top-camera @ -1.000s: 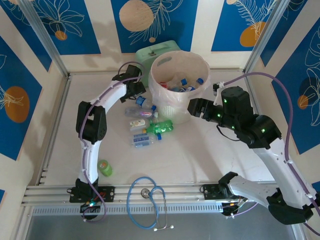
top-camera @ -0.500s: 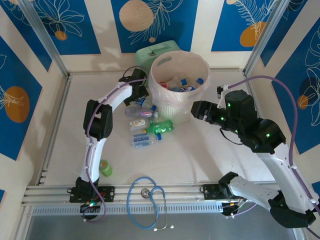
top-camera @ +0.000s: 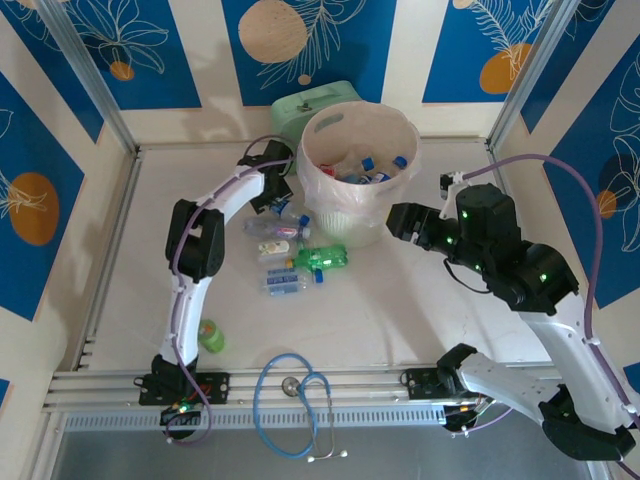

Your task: Put the plastic bottles in the bin

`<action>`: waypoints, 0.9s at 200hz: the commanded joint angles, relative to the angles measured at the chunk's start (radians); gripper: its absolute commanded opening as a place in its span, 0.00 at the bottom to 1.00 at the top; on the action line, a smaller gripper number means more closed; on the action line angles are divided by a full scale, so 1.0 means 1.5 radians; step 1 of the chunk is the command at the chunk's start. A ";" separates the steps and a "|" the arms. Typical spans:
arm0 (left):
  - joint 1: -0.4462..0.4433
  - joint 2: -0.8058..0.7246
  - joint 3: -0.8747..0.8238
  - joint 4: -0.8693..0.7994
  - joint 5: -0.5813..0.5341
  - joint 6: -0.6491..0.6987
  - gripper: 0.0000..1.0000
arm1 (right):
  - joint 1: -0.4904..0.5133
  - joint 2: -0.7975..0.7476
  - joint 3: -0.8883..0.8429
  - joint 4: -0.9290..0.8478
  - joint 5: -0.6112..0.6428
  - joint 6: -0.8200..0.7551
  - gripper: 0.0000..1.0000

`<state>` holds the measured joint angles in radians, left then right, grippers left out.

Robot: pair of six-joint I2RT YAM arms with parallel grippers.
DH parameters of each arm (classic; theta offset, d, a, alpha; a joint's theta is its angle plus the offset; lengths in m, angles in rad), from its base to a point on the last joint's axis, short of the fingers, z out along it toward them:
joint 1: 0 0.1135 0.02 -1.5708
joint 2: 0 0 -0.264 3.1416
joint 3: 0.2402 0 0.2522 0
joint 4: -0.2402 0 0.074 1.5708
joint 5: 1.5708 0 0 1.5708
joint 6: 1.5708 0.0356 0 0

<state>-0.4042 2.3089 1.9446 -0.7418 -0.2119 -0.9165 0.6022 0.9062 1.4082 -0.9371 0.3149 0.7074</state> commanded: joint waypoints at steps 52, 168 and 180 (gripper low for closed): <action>0.008 -0.156 -0.151 0.028 0.003 -0.001 0.57 | 0.031 -0.006 -0.007 0.014 -0.007 0.003 0.76; 0.016 -0.501 -0.351 0.129 0.082 -0.035 0.56 | 0.131 0.104 -0.003 0.115 -0.156 -0.004 0.76; 0.016 -0.538 -0.349 0.120 0.098 -0.025 0.56 | 0.130 0.126 0.005 0.123 -0.170 0.002 0.76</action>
<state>-0.3882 1.6230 1.4269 -0.5903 -0.1349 -0.9497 0.7929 1.0523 1.4048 -0.8165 0.1665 0.7071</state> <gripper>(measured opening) 0.563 0.756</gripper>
